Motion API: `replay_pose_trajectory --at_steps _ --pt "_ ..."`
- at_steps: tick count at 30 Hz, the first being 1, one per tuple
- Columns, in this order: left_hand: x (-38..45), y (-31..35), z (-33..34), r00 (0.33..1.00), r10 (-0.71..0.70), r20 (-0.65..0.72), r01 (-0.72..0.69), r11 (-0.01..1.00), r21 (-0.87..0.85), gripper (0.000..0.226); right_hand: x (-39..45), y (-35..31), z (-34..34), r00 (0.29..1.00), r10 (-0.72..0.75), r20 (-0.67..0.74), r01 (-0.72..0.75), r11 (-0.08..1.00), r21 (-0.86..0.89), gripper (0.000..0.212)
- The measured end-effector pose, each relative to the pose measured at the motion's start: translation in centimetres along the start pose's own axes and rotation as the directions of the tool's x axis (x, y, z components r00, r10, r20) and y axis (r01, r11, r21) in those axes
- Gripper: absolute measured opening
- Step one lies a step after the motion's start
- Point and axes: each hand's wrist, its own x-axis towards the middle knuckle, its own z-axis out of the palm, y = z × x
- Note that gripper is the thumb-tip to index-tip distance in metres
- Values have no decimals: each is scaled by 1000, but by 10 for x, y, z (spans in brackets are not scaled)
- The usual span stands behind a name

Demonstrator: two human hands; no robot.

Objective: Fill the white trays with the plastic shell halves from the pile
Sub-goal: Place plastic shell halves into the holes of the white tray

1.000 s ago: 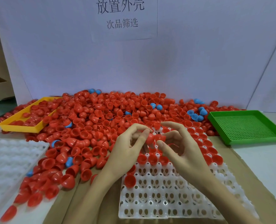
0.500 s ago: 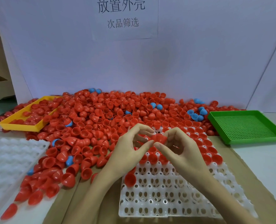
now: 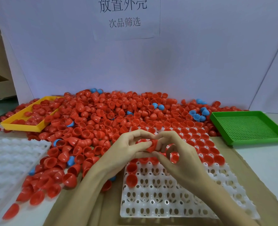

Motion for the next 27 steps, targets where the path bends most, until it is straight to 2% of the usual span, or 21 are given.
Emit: replay_pose_trajectory --at_steps 2,5,6,8,10,12,13,15,18,22,24,27 --pt "0 0 -2 1000 -7 11 7 1000 -16 19 1 0 0 1000 15 -7 -14 1000 22 48" --pt "0 -2 -1 1000 -25 19 26 999 -30 19 1 -1 -1 998 46 -34 -44 997 68 41" --pt "0 -2 -1 1000 -27 10 27 1000 4 16 1 0 -1 997 59 -44 -55 995 78 38" --pt "-1 0 -3 1000 7 -30 -1 983 184 11 2 0 -3 994 83 -73 -78 994 78 35" --pt "-2 0 -7 995 88 -39 -60 885 461 11 3 1 -6 987 121 -105 -112 990 90 34" --pt "-4 0 -10 987 154 43 -137 678 722 14 4 2 -10 979 151 -136 -135 984 117 34" --pt "-6 -1 -10 983 154 97 -171 596 784 15 5 3 -11 976 162 -146 -144 982 126 34" --pt "-9 -2 -10 984 98 152 -181 546 818 14 5 5 -13 970 187 -154 -167 977 134 35" --pt "-11 0 -8 987 -22 159 -123 538 834 13 4 7 -13 964 215 -158 -195 972 133 38" --pt "-15 4 -8 982 -107 159 -79 532 843 15 3 9 -13 960 227 -162 -206 969 136 39" --pt "-16 6 -9 979 -121 163 -73 542 837 15 4 9 -12 961 229 -158 -207 968 142 38" --pt "-14 4 -13 985 -61 161 -95 585 805 7 3 10 -11 962 233 -145 -212 967 143 38"
